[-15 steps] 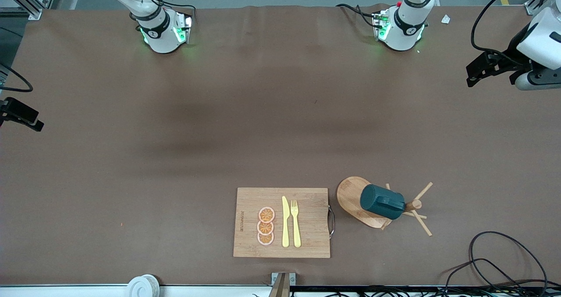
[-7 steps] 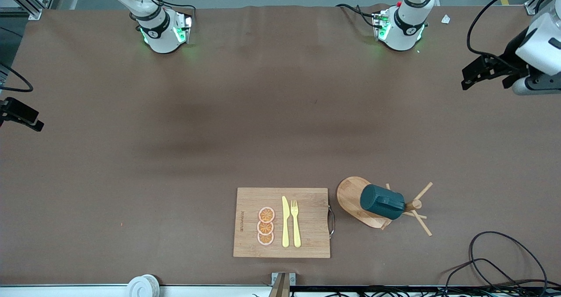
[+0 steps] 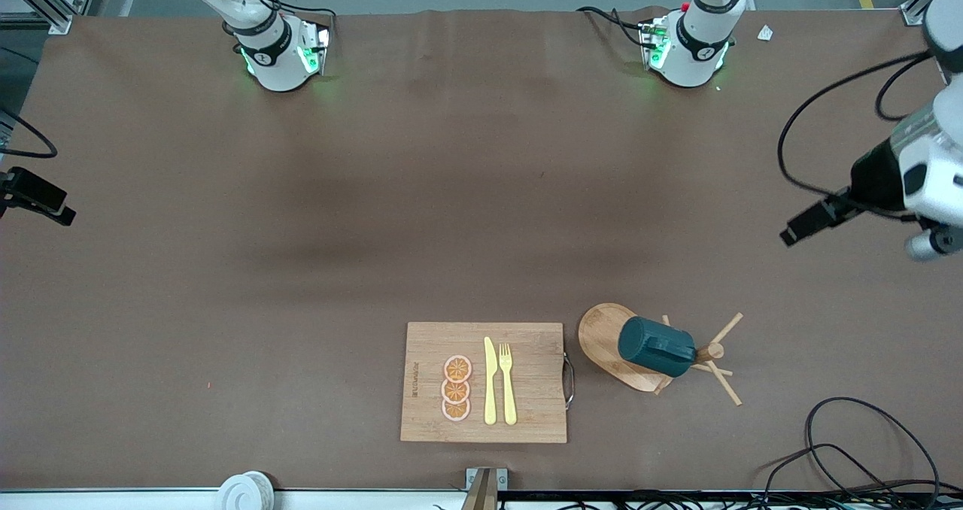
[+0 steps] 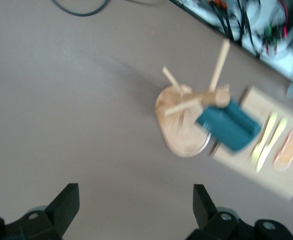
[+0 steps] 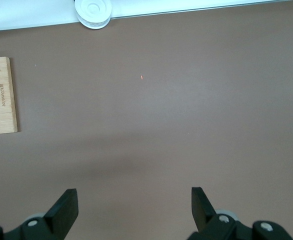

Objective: Transfer cup from left to right arm and place
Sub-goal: 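Reach the left gripper down to the teal mug on the stand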

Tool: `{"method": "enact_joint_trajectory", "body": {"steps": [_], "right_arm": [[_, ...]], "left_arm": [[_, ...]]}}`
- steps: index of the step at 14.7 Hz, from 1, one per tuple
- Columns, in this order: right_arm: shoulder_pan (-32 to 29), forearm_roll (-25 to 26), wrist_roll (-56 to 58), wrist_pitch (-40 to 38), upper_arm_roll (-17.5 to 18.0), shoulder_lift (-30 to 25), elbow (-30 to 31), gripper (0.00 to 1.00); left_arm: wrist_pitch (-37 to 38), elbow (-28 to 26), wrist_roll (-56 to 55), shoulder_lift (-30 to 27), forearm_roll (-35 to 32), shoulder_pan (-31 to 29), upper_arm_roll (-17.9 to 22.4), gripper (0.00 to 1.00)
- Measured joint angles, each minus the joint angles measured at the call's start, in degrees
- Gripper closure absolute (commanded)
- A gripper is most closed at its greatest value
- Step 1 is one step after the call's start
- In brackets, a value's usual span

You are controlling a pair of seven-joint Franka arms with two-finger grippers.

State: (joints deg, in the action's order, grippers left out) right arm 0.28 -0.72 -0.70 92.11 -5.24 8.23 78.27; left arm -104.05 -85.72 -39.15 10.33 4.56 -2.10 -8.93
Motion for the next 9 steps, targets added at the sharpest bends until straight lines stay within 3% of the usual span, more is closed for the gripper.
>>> {"method": "enact_joint_trajectory", "body": {"steps": [4, 9], "right_arm": [[0.0, 0.0, 0.0, 0.0, 0.09, 0.0, -0.01, 0.0], [0.0, 0.0, 0.0, 0.0, 0.17, 0.0, -0.01, 0.0]], "left_arm": [[-7.44, 0.53, -19.0, 6.64, 0.08, 2.44, -0.88, 0.0], [-13.97, 5.47, -40.6, 14.8, 0.82, 5.84, -1.39, 0.0]]}}
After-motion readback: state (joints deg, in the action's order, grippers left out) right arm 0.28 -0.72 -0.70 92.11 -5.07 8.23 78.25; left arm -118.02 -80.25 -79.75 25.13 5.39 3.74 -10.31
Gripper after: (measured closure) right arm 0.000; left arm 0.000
